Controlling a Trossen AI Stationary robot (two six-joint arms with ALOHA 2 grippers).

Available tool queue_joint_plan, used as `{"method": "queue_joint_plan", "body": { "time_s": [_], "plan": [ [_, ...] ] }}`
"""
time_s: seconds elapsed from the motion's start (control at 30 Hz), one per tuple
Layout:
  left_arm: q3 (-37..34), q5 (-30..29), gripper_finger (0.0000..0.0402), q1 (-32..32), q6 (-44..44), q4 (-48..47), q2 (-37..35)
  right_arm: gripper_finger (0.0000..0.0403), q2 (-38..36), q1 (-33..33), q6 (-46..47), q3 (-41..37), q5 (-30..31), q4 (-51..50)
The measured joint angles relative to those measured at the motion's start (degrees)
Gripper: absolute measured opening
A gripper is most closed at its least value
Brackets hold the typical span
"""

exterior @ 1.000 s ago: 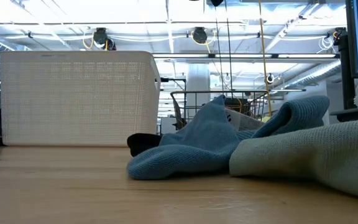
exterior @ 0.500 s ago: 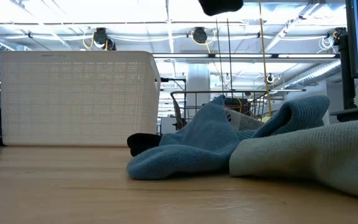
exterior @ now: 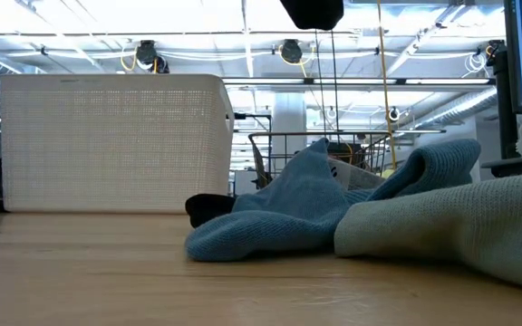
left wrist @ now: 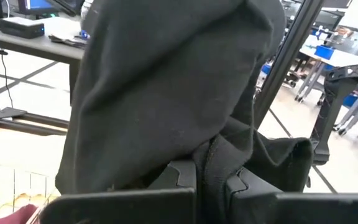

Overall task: Pick & Place Cloths
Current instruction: Put the black boxers into the gold wire basket

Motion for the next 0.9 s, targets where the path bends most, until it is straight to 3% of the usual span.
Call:
{"method": "queue_joint_plan", "body": {
  "time_s": [0.07, 0.13, 0.5, 0.67, 0.9],
  "plan": [
    [0.0, 0.1, 0.0002, 0.0, 0.0, 0.0, 0.0, 0.0029, 0.0, 0.0, -0.2, 0.0, -0.1, 0.0],
    [0.0, 0.1, 0.0002, 0.0, -0.3, -0.1, 0.0, 0.0009, 0.0, 0.0, -0.8, 0.0, -0.1, 0.0],
    [0.0, 0.0, 0.002, 0.0, -3.9, -2.5, 0.0, 0.0002, -0.3, 0.0, -1.4, 0.0, 0.4, 0.0],
    [0.0, -0.2, 0.0034, -0.5, -5.7, -6.3, 0.0, 0.0001, -1.3, 0.0, -3.7, -0.1, 6.7, -1.8],
    [0.0, -1.5, 0.0094, -1.0, -8.2, -9.6, -0.6, 0.0001, -4.3, 0.0, -6.4, -0.1, 13.5, -7.5]
  ]
}}
